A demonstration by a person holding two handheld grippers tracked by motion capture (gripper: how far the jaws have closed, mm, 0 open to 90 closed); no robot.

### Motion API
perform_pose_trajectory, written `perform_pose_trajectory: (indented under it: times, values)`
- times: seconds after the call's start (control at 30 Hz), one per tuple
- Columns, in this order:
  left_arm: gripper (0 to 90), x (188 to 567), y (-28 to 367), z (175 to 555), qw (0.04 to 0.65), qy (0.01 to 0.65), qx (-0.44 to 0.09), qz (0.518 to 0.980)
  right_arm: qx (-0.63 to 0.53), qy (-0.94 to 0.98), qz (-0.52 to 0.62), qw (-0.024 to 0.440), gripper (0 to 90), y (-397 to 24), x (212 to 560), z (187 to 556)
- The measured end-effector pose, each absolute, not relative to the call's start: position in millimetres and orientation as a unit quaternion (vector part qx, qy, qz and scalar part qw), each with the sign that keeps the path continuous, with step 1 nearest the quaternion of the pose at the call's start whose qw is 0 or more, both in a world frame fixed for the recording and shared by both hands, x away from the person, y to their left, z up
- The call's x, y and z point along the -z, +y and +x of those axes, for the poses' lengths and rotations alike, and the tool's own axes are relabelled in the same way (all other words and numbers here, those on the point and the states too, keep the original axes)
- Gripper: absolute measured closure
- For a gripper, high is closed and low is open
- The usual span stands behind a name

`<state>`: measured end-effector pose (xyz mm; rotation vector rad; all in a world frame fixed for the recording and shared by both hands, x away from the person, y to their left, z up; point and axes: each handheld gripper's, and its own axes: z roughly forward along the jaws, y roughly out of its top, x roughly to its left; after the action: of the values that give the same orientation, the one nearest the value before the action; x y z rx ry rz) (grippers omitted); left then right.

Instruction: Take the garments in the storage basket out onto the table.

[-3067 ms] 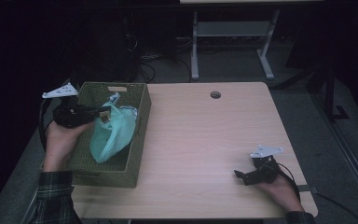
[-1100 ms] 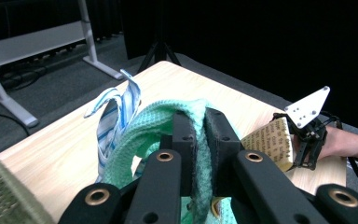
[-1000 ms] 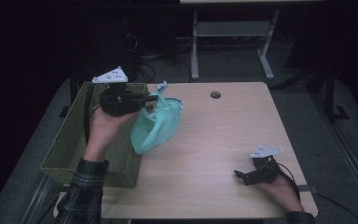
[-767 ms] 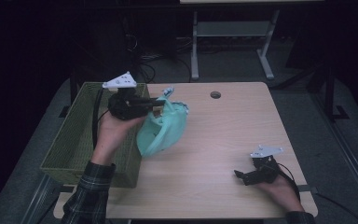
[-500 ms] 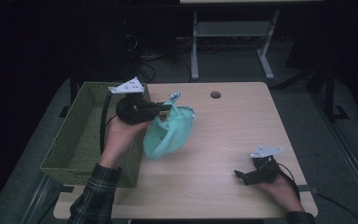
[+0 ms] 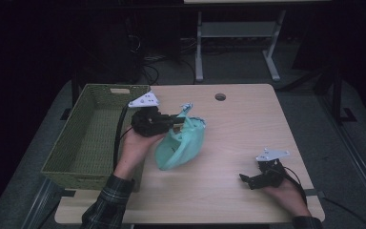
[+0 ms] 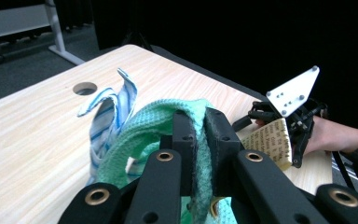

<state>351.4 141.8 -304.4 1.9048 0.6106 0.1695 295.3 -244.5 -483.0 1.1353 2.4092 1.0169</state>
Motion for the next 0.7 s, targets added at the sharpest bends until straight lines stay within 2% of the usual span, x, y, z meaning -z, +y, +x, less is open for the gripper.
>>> perform_pose_trajectory:
  times: [0.7]
  values:
    - [82.9, 346, 104, 352, 0.520, 0.246, -0.060, 0.816, -0.353, 0.837, 0.394, 0.142, 2.3, -244, 483, 295]
